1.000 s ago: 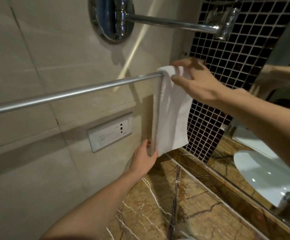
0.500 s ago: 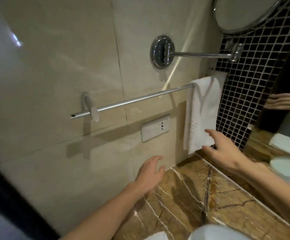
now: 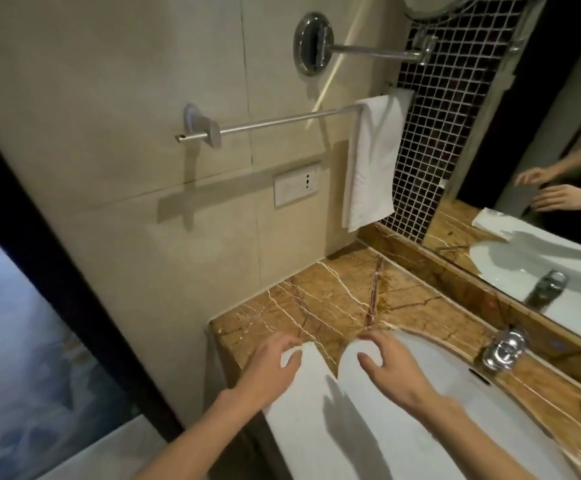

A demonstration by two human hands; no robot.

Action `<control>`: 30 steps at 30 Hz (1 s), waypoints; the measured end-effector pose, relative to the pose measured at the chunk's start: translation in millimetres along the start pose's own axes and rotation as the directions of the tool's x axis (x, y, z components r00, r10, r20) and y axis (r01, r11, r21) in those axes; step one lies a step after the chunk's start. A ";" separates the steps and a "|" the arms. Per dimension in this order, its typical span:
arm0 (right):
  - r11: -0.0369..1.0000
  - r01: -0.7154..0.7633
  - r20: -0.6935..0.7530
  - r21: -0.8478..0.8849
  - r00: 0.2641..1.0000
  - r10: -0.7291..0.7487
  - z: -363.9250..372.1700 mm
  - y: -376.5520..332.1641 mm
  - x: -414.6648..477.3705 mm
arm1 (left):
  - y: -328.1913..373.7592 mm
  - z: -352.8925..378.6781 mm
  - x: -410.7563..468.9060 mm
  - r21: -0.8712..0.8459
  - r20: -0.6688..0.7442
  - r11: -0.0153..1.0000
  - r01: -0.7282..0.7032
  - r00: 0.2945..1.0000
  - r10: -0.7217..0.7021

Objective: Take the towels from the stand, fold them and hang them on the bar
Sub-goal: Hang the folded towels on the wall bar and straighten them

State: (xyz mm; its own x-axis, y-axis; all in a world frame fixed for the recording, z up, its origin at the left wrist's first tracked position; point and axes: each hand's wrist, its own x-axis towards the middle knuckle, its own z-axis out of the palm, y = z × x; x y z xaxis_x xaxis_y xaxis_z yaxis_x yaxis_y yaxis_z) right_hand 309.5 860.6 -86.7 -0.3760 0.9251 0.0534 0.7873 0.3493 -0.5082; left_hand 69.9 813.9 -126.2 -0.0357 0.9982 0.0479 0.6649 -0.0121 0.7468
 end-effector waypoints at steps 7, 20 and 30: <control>0.998 -0.046 0.122 -0.048 0.991 0.051 30.2 19.4 -84.4 | 0.2 36.2 -84.4 0.346 0.208 0.930 -0.125 0.977 0.054; 0.998 -0.032 0.269 -0.053 0.962 0.046 55.3 76.4 -196.8 | 40.9 120.7 -183.4 0.537 0.189 0.842 -0.058 0.980 -0.053; 0.991 -0.085 0.457 -0.106 0.881 0.124 54.9 105.3 -239.5 | 54.6 168.6 -235.0 0.607 0.218 0.795 0.014 0.959 -0.183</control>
State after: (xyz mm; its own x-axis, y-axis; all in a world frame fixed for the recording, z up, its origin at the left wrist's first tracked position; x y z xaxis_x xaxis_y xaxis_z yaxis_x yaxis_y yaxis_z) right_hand 455.7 667.6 -200.2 -0.4566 0.7902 -0.4087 0.8636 0.2834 -0.4169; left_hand 240.4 588.6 -208.6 0.0062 0.9719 -0.2354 0.9806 0.0403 0.1920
